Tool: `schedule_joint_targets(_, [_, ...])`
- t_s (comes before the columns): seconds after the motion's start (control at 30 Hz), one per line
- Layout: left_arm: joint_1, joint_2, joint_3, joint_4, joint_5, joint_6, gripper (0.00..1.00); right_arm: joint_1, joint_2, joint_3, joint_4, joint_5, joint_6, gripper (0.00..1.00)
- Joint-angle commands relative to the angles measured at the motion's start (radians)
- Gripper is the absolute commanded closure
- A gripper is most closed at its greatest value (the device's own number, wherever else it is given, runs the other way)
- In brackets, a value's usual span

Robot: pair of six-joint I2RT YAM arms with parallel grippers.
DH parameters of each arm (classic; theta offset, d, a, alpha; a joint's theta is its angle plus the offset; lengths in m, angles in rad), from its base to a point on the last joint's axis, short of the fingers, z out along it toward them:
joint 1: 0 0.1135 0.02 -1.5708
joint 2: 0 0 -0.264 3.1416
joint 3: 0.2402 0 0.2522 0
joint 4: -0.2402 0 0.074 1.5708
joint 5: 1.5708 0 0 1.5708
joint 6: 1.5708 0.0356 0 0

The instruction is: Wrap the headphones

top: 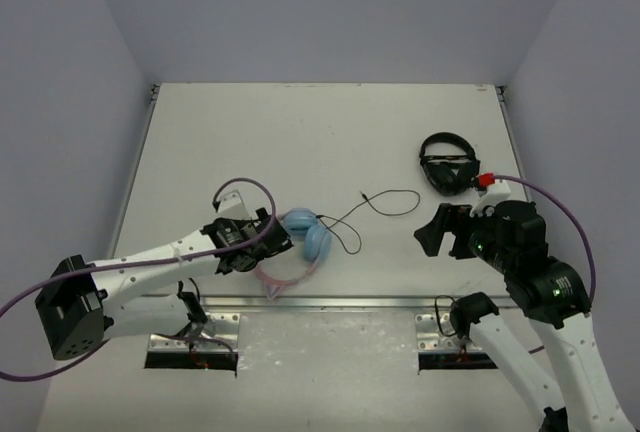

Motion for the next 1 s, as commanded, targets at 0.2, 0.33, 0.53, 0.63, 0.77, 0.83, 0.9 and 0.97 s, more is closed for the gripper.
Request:
schedule_joint_targets(0.2, [-0.182, 0.114, -0.135, -0.046, -0.002, -0.333, 0.11, -0.002, -0.063, -0.073, 0.085, -0.025, -0.003, 0.01])
schedule_joint_targets(0.33, [-0.230, 0.206, -0.141, -0.033, -0.001, -0.396, 0.22, -0.002, -0.060, -0.101, 0.120, -0.050, 0.004, 0.01])
schedule_joint_targets(0.53, [-0.227, 0.261, -0.165, 0.031, -0.019, -0.385, 0.42, -0.002, -0.046, -0.127, 0.163, -0.097, 0.006, 0.01])
schedule_joint_targets(0.63, [-0.224, 0.260, -0.156, 0.016, -0.057, -0.388, 0.42, -0.002, -0.043, -0.136, 0.178, -0.120, 0.010, 0.01])
schedule_joint_targets(0.77, [-0.204, 0.246, -0.135, 0.025, -0.096, -0.341, 0.38, 0.000, -0.040, -0.148, 0.197, -0.140, 0.021, 0.01])
schedule_joint_targets(0.83, [-0.163, 0.232, -0.148, 0.071, -0.085, -0.278, 0.38, -0.002, -0.038, -0.148, 0.198, -0.153, 0.026, 0.01])
schedule_joint_targets(0.9, [-0.132, 0.197, -0.181, 0.177, -0.041, -0.186, 0.40, -0.002, -0.037, -0.145, 0.199, -0.163, 0.030, 0.01])
schedule_joint_targets(0.97, [-0.126, 0.178, -0.199, 0.212, -0.028, -0.187, 0.42, -0.002, -0.038, -0.139, 0.200, -0.165, 0.032, 0.01])
